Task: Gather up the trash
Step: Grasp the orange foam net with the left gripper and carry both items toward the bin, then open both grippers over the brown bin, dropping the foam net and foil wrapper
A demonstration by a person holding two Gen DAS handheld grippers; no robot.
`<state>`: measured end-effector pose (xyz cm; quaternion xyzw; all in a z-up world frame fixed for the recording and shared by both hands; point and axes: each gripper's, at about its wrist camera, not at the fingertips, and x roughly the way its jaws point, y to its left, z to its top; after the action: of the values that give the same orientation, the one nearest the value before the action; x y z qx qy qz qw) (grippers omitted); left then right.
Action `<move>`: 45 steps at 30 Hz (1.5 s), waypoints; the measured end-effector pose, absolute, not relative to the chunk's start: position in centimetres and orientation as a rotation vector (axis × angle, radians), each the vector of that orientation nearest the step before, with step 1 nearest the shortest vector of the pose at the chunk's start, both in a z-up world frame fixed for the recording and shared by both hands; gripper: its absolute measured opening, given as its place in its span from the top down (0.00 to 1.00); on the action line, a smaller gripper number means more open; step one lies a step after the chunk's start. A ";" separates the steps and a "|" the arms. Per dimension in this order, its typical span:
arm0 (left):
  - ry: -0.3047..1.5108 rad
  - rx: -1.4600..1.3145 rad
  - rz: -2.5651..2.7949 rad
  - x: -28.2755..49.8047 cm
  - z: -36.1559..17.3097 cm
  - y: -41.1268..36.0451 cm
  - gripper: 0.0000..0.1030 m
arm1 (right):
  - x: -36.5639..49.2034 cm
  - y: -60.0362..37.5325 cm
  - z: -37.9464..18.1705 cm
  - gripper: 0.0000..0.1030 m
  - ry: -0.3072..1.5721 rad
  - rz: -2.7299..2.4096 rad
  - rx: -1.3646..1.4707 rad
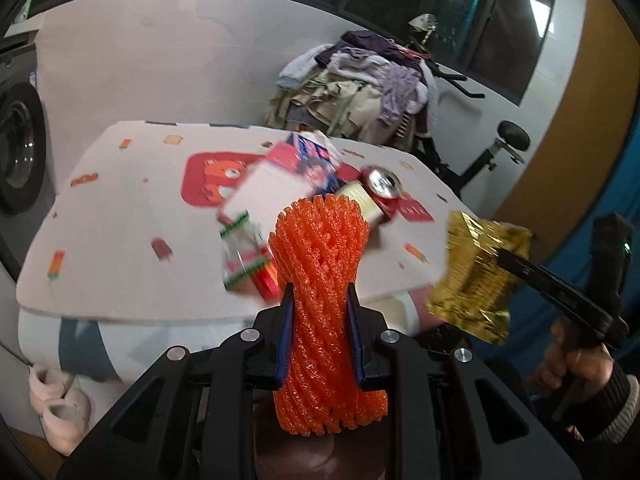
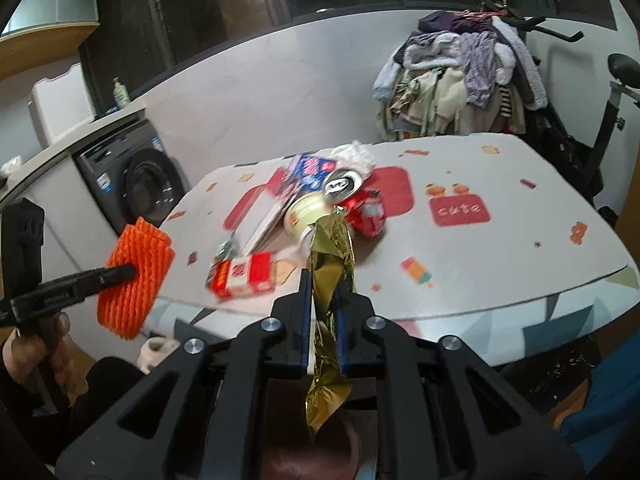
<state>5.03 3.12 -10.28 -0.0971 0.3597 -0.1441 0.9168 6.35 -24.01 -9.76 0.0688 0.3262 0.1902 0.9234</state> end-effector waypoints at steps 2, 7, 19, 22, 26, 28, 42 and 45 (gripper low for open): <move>0.747 -0.201 -0.321 3.6 -10.9 2.8 0.78 | 5.5 -23.3 -10.3 0.87 0.679 0.423 0.137; 0.769 -0.151 -0.362 0.8 -12.8 1.9 0.78 | 3.8 -21.3 -12.2 0.87 0.725 0.514 0.123; 0.835 -0.227 -0.378 -1.2 -17.7 2.8 0.77 | 2.2 -17.8 -19.5 0.87 0.972 0.646 0.132; 0.843 -0.220 -0.387 -0.9 -17.9 2.5 0.77 | 2.7 -17.4 -20.4 0.86 1.013 0.641 0.128; 0.865 -0.215 -0.389 -0.5 -18.6 2.3 0.77 | 3.1 -17.1 -21.5 0.84 1.060 0.627 0.123; 0.874 -0.219 -0.383 -0.4 -18.9 2.4 0.77 | 3.1 -17.0 -21.6 0.83 1.066 0.621 0.113; 0.912 -0.165 -0.399 0.0 -19.8 1.1 0.75 | 2.9 -18.6 -20.3 0.07 0.961 0.515 0.106; 0.925 -0.155 -0.398 0.1 -20.1 0.9 0.75 | 3.2 -18.9 -20.6 0.07 0.972 0.503 0.121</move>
<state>0.10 0.90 -20.09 -0.0741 0.4429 -0.1905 0.8730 3.22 -18.89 -20.59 0.0576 0.4619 0.2389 0.8522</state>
